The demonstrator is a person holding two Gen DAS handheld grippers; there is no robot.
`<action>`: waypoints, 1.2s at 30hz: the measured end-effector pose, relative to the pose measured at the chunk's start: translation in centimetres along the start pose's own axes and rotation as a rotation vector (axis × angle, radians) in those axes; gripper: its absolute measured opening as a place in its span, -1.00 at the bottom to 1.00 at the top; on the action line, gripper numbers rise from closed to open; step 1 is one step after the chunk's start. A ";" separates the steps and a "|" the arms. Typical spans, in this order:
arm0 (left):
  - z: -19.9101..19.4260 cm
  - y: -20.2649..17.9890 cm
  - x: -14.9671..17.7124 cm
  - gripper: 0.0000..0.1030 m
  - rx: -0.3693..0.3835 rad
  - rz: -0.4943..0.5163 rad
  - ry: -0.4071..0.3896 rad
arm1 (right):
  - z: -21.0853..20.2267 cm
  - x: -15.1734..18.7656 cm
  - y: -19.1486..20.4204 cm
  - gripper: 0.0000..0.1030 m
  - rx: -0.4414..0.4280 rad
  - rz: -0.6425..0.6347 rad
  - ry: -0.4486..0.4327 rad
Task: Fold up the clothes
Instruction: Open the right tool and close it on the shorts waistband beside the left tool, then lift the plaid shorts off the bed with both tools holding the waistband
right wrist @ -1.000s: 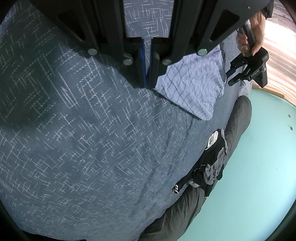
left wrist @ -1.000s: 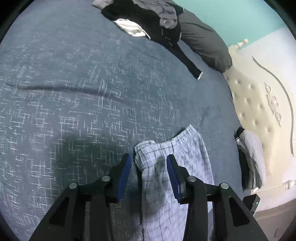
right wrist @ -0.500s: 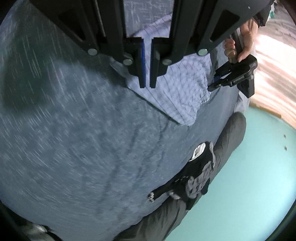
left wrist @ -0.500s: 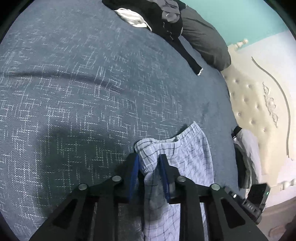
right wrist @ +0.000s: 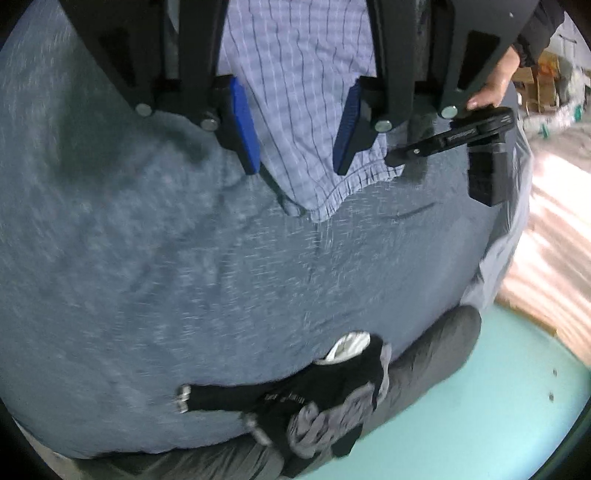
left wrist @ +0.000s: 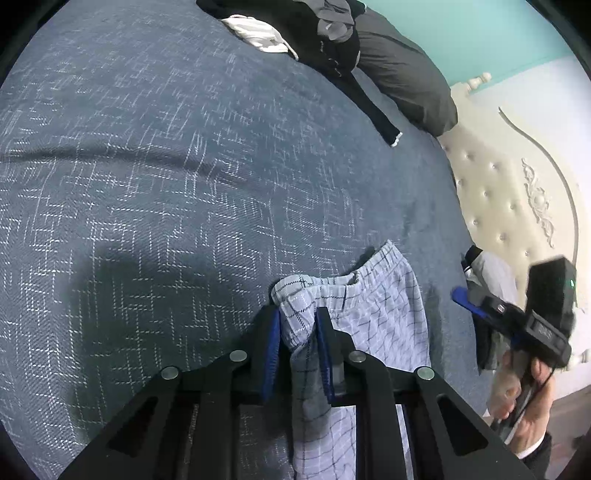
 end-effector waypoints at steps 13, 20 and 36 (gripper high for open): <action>-0.3 0.4 0.2 -0.64 0.006 0.004 0.001 | 6.0 -3.9 1.1 -0.16 -0.014 -0.099 0.112; -0.1 0.2 0.2 -0.64 0.008 0.005 0.002 | 8.5 -4.1 0.9 -0.16 0.014 -0.137 0.177; 0.6 -0.8 0.1 -0.65 -0.010 0.026 -0.005 | 10.2 -3.1 1.1 -0.16 0.041 -0.218 0.217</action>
Point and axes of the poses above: each gripper's, at about its wrist camera, not at the fingertips, and z roughly the way its jaws point, y to its left, x to its underside, the point moved 4 cm from there along z, roughly the way its jaws point, and after that the axes turned 12 degrees about -z, right-handed, at the moved point
